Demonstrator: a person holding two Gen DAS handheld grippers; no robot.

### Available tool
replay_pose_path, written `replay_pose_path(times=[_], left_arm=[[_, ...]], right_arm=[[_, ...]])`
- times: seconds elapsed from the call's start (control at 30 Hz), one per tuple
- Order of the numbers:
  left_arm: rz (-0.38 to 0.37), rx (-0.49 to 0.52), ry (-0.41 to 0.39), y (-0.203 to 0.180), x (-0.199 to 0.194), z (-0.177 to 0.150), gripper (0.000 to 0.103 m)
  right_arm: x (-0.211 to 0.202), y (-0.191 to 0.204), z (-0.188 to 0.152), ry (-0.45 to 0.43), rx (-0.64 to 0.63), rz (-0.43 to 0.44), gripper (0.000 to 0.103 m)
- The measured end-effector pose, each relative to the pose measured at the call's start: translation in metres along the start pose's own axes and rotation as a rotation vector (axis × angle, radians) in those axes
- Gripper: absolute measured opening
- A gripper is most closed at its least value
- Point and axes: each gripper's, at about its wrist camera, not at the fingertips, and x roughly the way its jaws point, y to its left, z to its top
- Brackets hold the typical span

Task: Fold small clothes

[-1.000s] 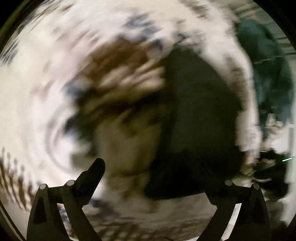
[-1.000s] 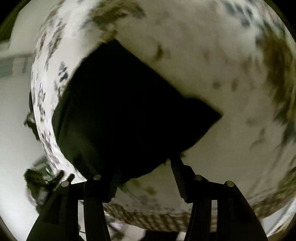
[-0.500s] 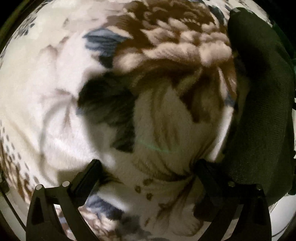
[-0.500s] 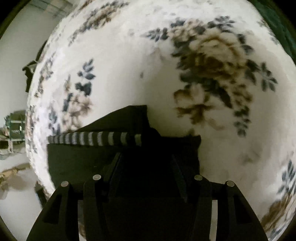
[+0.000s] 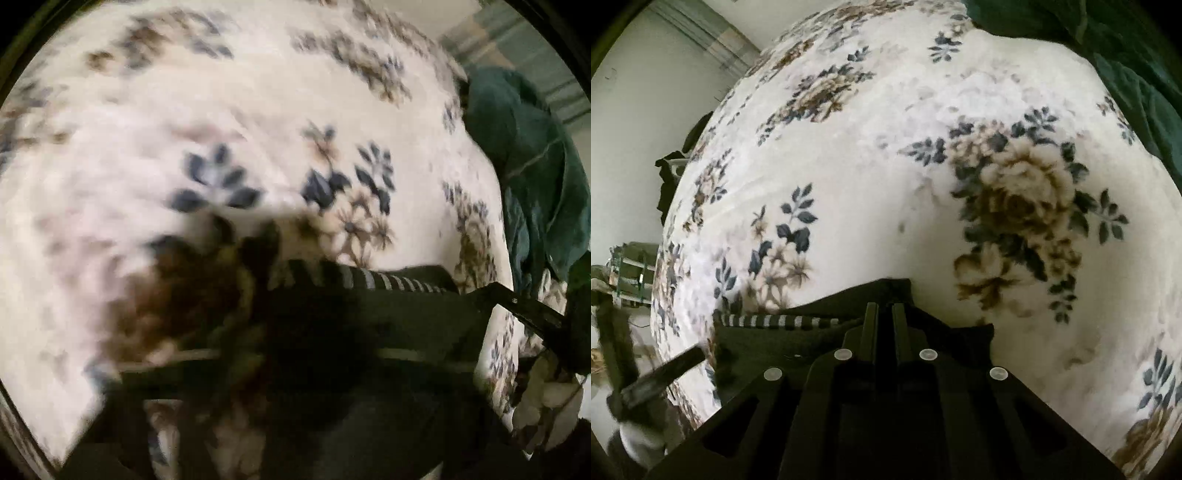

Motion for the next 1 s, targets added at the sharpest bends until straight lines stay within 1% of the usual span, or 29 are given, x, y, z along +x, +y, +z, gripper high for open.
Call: replay_pose_path(times=[0.07,0.13,0.2,0.27,0.3,0.37,0.4,0.43,0.47,0.5,0.53,0.57,0.63,0.67,0.7,0.73,0.77,0.8,0.87,0.93,0.97,1.0], left_arm=[[-0.01,0.014,-0.014,0.001,0.003,0.0,0.011],[-0.016,0.021,-0.034,0.0,-0.005,-0.002,0.01],[-0.033,0.015,-0.067,-0.006,-0.024,-0.005,0.01],[-0.05,-0.003,-0.088,-0.004,-0.027,-0.004,0.01],[-0.059,-0.016,-0.082,-0.004,-0.02,0.0,0.01],[-0.091,-0.114,-0.063,0.008,-0.003,0.008,0.01],[-0.11,-0.173,-0.049,0.018,0.005,0.011,0.01],[-0.122,-0.218,-0.038,0.026,0.011,0.012,0.01],[-0.133,-0.259,-0.039,0.032,0.014,0.014,0.01],[-0.141,-0.273,-0.039,0.033,0.013,0.014,0.01],[-0.14,-0.268,-0.042,0.031,0.011,0.013,0.01],[-0.14,-0.253,-0.049,0.028,0.007,0.012,0.01],[-0.14,-0.195,-0.065,0.02,-0.002,0.008,0.01],[-0.137,-0.177,-0.069,0.018,-0.005,0.006,0.01],[-0.138,-0.168,-0.072,0.018,-0.006,0.005,0.01],[-0.138,-0.169,-0.076,0.02,-0.007,0.005,0.01],[-0.142,-0.173,-0.078,0.022,-0.006,0.004,0.01],[-0.14,-0.173,-0.077,0.022,-0.006,0.005,0.01],[-0.117,-0.164,-0.083,0.019,-0.004,0.006,0.01],[-0.088,-0.151,-0.091,0.014,-0.003,0.007,0.01],[-0.072,-0.145,-0.1,0.011,-0.004,0.007,0.01],[-0.062,-0.141,-0.106,0.009,-0.006,0.007,0.009]], right_arm=[[-0.001,-0.001,-0.001,-0.005,-0.006,-0.006,0.006],[-0.001,0.0,-0.001,-0.017,0.003,0.0,0.006],[-0.007,-0.001,0.001,-0.046,0.014,0.009,0.006],[-0.009,0.002,0.006,-0.073,0.013,0.009,0.006],[-0.008,0.003,0.007,-0.08,0.007,-0.002,0.006],[0.006,0.004,0.012,-0.068,-0.001,-0.057,0.005],[0.018,0.002,0.016,-0.047,-0.002,-0.109,0.0],[0.027,0.0,0.019,-0.034,-0.007,-0.148,0.0],[0.033,-0.003,0.021,-0.019,-0.008,-0.168,0.0],[0.04,-0.01,0.026,0.022,0.007,-0.16,0.0],[0.042,-0.019,0.029,0.055,0.053,-0.12,0.0],[0.037,-0.029,0.031,0.067,0.109,-0.065,0.0],[0.026,-0.044,0.031,0.084,0.176,0.041,0.002],[0.021,-0.054,0.029,0.1,0.21,0.076,0.012],[0.017,-0.059,0.027,0.105,0.229,0.087,0.036],[0.013,-0.067,0.023,0.102,0.253,0.106,0.048],[0.012,-0.073,0.02,0.096,0.27,0.129,0.055],[0.013,-0.078,0.016,0.104,0.288,0.165,0.055],[0.025,-0.079,0.011,0.157,0.309,0.215,0.055],[0.041,-0.071,0.006,0.201,0.286,0.263,0.055],[0.041,-0.064,0.004,0.167,0.252,0.252,0.044],[0.037,-0.059,0.003,0.132,0.22,0.217,0.003]])
